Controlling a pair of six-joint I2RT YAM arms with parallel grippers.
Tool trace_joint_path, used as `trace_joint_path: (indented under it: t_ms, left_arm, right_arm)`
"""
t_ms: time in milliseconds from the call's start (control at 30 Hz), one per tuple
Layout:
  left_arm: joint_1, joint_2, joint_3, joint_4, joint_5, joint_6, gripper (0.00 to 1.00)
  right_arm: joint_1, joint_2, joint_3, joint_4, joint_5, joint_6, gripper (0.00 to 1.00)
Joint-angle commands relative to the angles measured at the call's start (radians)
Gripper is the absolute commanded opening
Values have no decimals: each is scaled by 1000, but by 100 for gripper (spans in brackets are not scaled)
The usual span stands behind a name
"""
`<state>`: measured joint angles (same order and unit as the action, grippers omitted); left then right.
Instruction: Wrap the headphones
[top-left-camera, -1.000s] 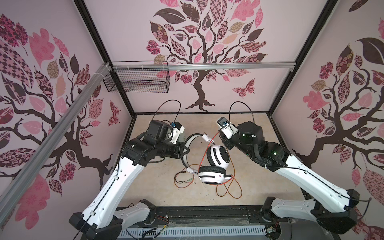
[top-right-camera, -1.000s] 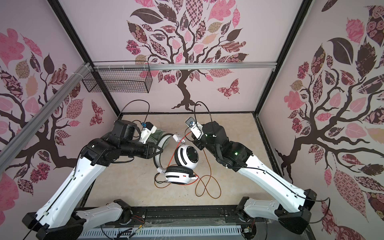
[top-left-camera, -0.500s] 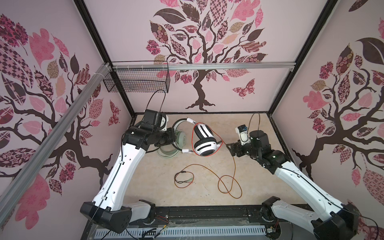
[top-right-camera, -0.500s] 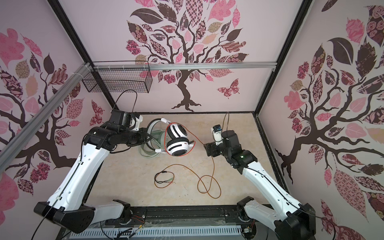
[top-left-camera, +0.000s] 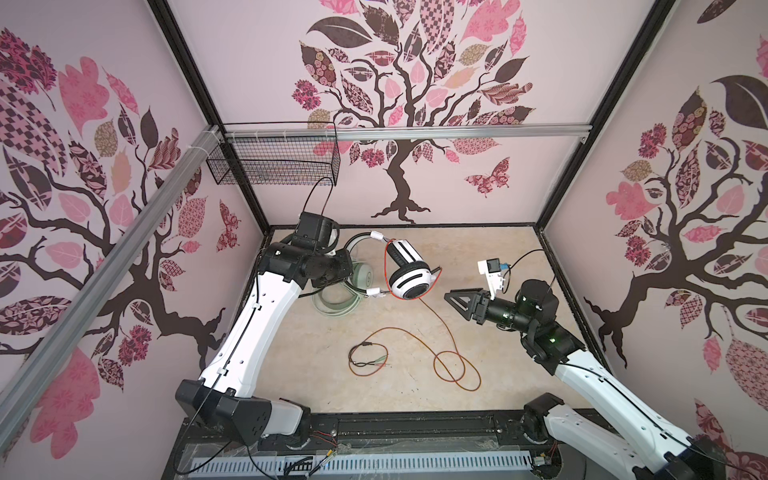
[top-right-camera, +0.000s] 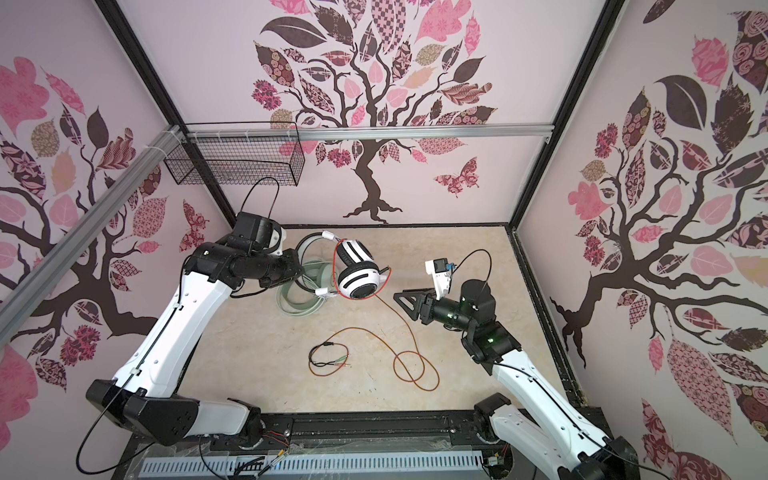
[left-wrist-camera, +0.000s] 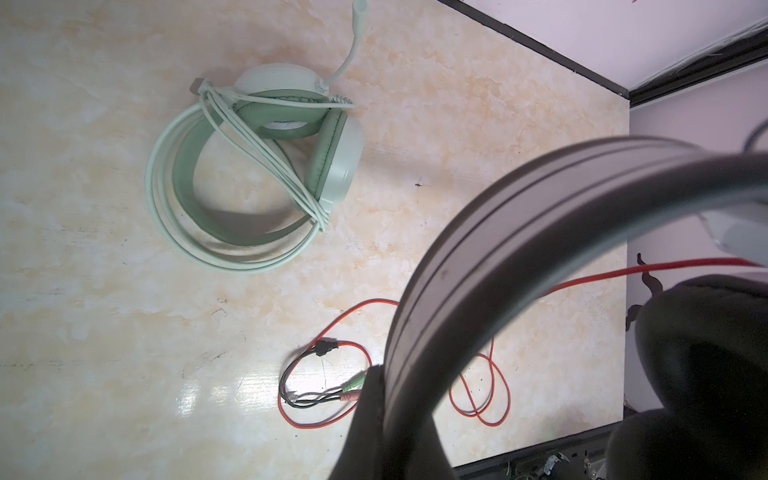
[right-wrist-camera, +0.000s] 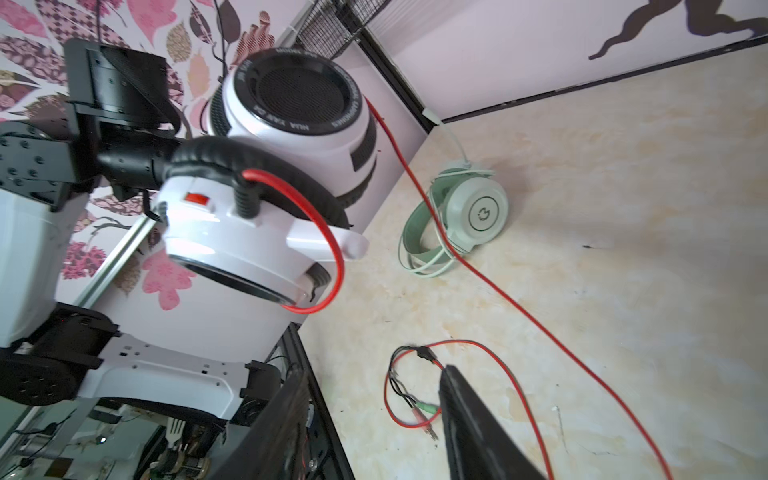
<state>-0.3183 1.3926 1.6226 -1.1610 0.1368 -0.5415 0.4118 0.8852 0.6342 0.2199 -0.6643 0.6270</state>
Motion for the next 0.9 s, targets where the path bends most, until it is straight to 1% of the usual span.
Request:
trace_joint_path:
  t_ms: [0, 33, 100, 200, 333, 433, 667, 800, 867]
  left_arm:
    - [4, -14, 45, 70, 46, -37, 0]
    - [4, -15, 44, 75, 50, -41, 0]
    - [4, -18, 40, 78, 52, -46, 0]
    - [4, -20, 33, 87, 54, -55, 0]
    - [3, -20, 31, 93, 64, -58, 0]
    - [4, -26, 23, 100, 68, -62, 0]
    - [4, -38, 17, 102, 76, -58, 0]
    - [4, -44, 8, 102, 72, -54, 0]
    - [4, -46, 6, 104, 73, -53, 0]
  right_arm:
    - [6, 23, 26, 122, -42, 92, 51]
    - [7, 28, 35, 116, -22, 98, 47]
    - [11, 42, 53, 102, 7, 103, 44]
    - [33, 72, 72, 110, 30, 126, 43]
    - [89, 104, 76, 161, 75, 167, 42]
    - [112, 129, 74, 212, 99, 204, 42]
    - [119, 155, 79, 229, 176, 221, 37]
    - [119, 143, 78, 235, 220, 238, 37]
    - [120, 145, 80, 251, 220, 253, 37]
